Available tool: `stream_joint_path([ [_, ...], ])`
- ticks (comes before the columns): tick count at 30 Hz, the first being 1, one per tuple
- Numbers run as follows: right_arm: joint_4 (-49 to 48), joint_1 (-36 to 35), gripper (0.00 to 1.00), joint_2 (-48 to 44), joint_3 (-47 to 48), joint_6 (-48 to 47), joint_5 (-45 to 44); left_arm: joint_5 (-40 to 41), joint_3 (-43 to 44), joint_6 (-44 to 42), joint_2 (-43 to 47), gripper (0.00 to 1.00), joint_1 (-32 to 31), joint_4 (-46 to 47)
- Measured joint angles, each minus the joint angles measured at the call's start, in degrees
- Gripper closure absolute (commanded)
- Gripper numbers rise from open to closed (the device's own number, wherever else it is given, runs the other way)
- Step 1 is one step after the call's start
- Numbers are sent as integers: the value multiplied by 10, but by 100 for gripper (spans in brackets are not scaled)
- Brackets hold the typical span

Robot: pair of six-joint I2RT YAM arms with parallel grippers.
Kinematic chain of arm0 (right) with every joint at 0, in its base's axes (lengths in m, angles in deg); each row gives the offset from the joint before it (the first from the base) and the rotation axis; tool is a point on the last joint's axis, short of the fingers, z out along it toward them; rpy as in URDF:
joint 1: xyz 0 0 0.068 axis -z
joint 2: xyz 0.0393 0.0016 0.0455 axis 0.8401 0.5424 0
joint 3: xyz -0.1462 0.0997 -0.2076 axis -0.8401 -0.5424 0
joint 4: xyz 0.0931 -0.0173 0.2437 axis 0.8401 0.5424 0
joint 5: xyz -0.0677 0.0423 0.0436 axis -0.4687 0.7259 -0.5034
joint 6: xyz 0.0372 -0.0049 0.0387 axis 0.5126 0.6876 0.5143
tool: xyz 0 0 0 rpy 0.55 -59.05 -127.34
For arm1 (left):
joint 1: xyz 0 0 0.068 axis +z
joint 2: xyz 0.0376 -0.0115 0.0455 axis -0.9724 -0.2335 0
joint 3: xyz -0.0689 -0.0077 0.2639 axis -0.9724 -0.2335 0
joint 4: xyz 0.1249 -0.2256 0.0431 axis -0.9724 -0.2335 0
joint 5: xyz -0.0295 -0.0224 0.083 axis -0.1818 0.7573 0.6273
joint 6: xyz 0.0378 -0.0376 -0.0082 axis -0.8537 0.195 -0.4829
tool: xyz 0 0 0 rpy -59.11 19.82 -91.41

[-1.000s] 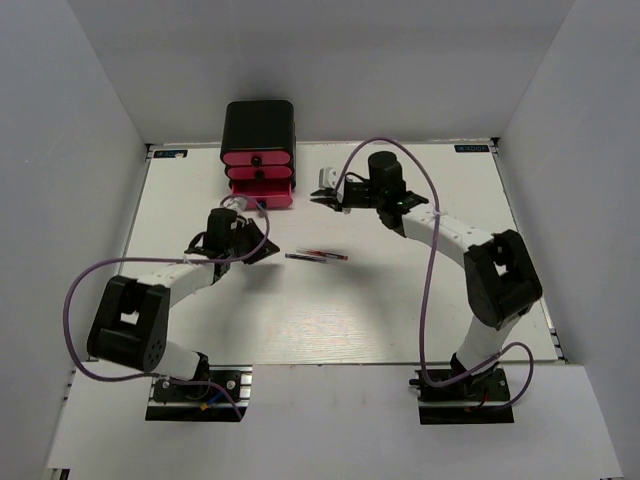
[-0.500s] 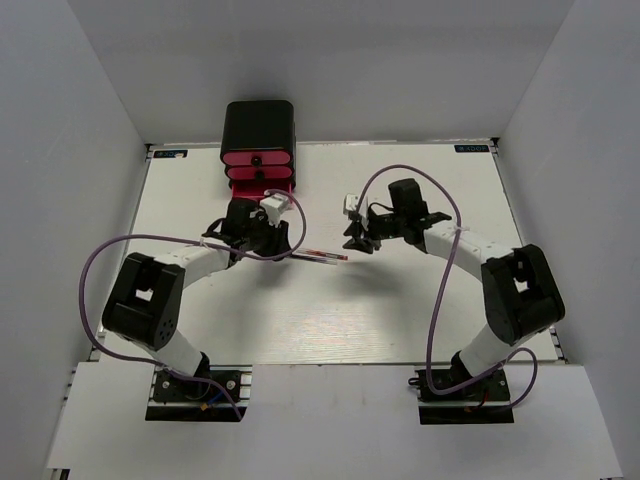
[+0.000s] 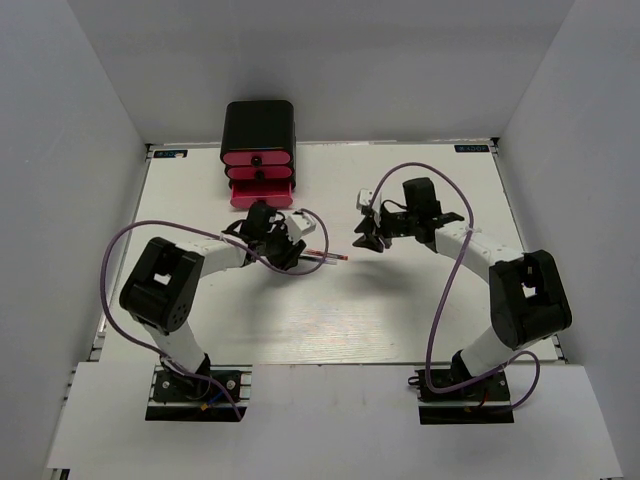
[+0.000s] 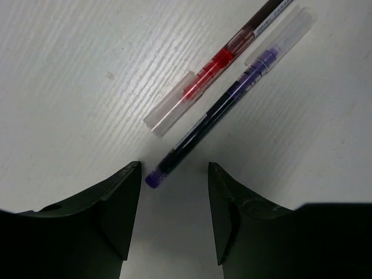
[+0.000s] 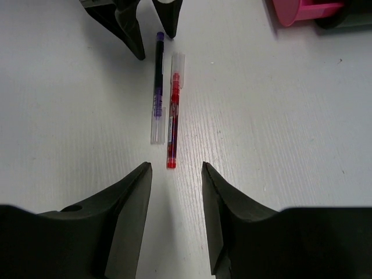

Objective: Sort the stationery into containers
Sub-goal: Pick up the pen from the center of the board.

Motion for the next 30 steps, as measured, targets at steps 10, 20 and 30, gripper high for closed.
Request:
stream_joint_path([
  [10,1,15,51,0,-18,1,12,25,43,-45,-37,55,-20,1],
  [20,-2,23,51,-13,-38,0,26,3,39,-85,-31,87,-22,-24],
  [30,-6,24,50,-17,-47,-1,40,-29,-19,-80,35,100,-21,-67],
])
